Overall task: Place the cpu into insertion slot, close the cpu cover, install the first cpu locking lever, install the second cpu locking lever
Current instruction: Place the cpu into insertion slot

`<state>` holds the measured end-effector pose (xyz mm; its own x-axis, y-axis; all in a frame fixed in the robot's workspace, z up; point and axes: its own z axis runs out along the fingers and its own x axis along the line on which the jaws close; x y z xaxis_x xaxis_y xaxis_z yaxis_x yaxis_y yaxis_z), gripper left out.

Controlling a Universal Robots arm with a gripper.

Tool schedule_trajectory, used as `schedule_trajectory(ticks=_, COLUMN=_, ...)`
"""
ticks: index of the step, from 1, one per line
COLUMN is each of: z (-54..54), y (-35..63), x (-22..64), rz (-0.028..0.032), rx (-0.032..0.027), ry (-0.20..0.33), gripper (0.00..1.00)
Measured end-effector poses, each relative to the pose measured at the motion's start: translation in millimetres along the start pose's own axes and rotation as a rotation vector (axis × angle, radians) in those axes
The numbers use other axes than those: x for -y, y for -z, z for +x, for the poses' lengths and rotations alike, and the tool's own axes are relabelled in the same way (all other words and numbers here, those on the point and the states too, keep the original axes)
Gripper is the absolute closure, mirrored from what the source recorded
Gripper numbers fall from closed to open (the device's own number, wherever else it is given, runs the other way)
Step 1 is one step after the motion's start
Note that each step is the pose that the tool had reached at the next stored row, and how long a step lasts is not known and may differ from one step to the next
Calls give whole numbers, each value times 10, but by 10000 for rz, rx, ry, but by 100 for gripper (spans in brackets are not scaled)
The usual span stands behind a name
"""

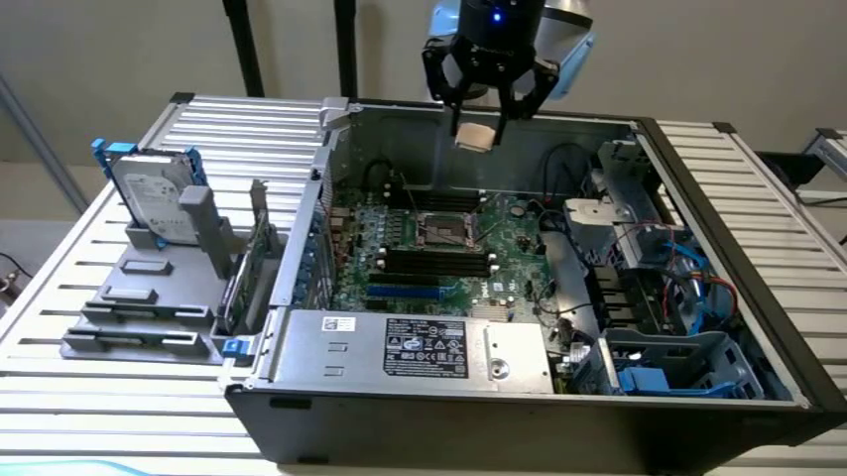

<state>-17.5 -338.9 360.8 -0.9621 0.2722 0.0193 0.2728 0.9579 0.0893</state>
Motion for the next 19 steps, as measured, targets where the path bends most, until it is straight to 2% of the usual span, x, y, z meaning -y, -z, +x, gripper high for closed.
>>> schedule_trajectory(ticks=19, z=0, y=-1, x=0, rz=-62, rx=293, ry=-3329, gripper=46)
